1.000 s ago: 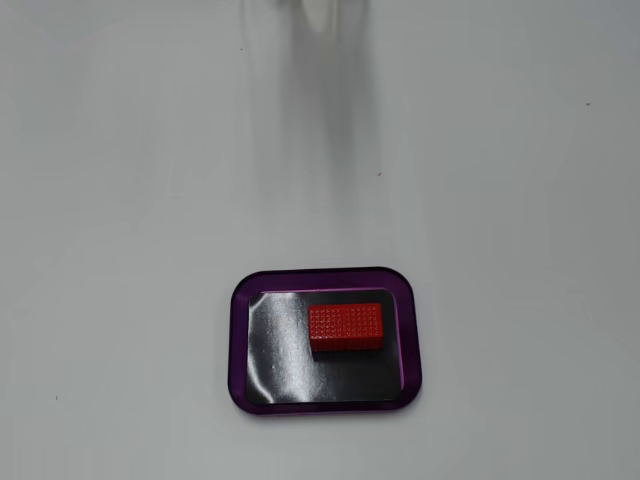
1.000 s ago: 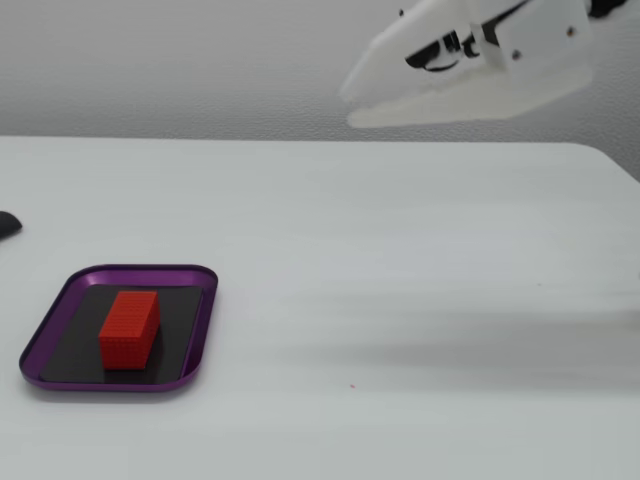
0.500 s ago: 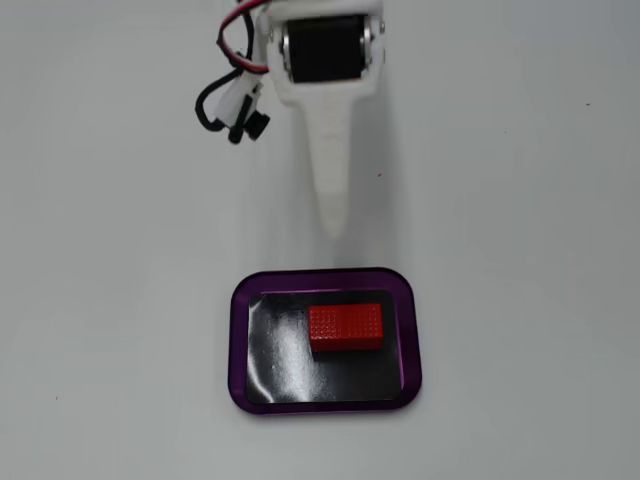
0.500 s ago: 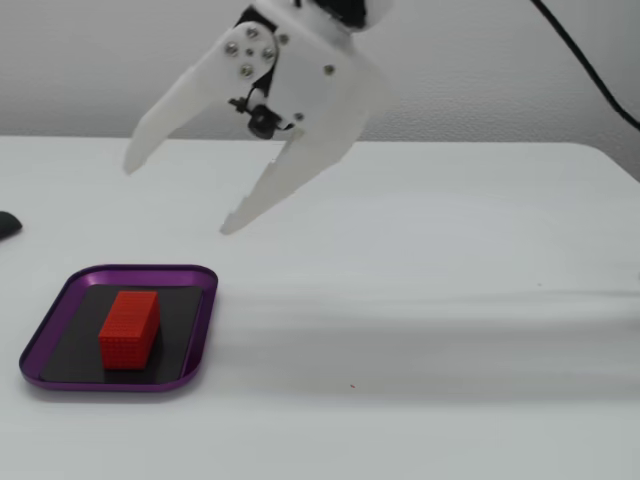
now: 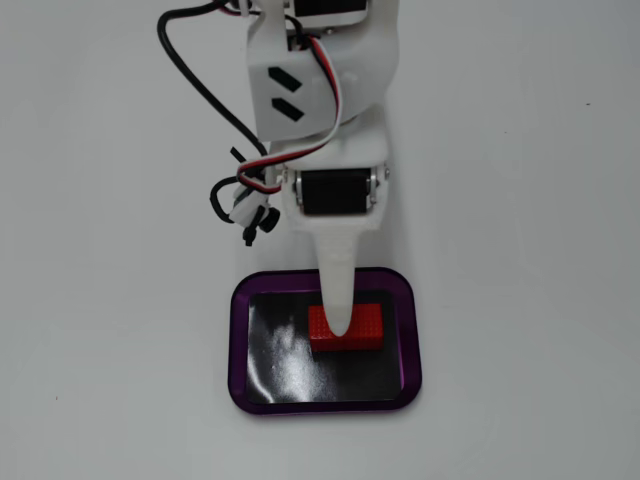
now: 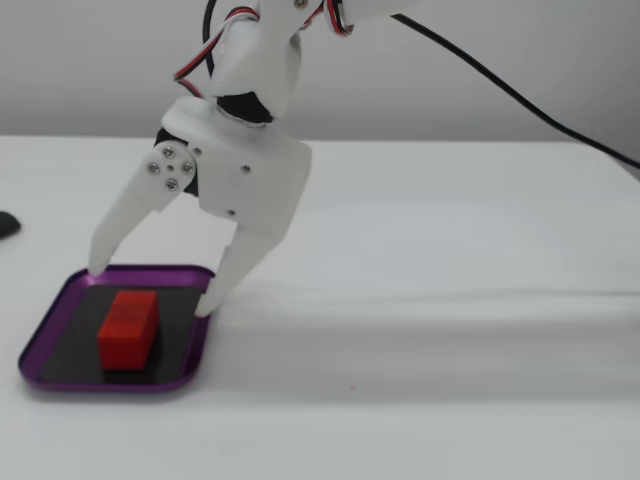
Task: Remove the cube from the box.
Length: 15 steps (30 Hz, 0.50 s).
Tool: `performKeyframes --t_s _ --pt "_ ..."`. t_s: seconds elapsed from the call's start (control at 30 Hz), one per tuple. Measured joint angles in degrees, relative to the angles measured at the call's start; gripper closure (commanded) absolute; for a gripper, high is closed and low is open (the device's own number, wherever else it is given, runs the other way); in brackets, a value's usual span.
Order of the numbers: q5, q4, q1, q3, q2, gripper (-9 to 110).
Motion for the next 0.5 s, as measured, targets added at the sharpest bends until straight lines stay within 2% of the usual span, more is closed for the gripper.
performKeyframes --t_s 0.5 --pt "0.0 -3.96 -0.09 0.0 -0.79 75"
